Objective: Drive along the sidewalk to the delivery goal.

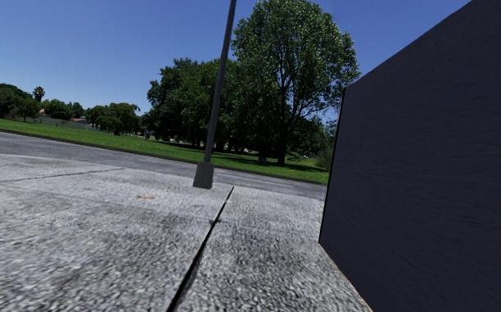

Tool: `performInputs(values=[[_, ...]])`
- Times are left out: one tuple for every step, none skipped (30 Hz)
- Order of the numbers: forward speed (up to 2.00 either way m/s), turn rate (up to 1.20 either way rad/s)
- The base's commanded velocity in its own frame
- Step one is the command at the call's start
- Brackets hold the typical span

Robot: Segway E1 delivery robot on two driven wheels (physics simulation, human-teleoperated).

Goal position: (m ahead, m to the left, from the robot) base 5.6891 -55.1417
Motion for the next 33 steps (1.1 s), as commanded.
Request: performInputs(values=[[2.0, 0.0], [2.0, 0.0], [1.97, 0.0], [1.94, 0.0], [1.93, 0.0], [1.92, 0.0], [1.92, 0.0], [1.92, 0.0], [1.92, 0.0], [1.92, 0.0], [1.92, 0.0], [1.92, 0.0], [1.92, 0.0], [1.92, 0.0], [1.92, 0.0], [1.92, 0.0], [1.92, 0.0], [1.92, 0.0], [1.92, 0.0], [1.92, 0.0], [1.92, 0.0], [1.92, 0.0], [1.92, 0.0], [1.92, 0.0], [1.92, 0.0], [1.92, 0.0], [1.92, 0.0], [1.92, 0.0], [1.92, 0.0], [1.92, 0.0], [1.92, 0.0], [1.92, 0.0], [1.92, 0.0]])
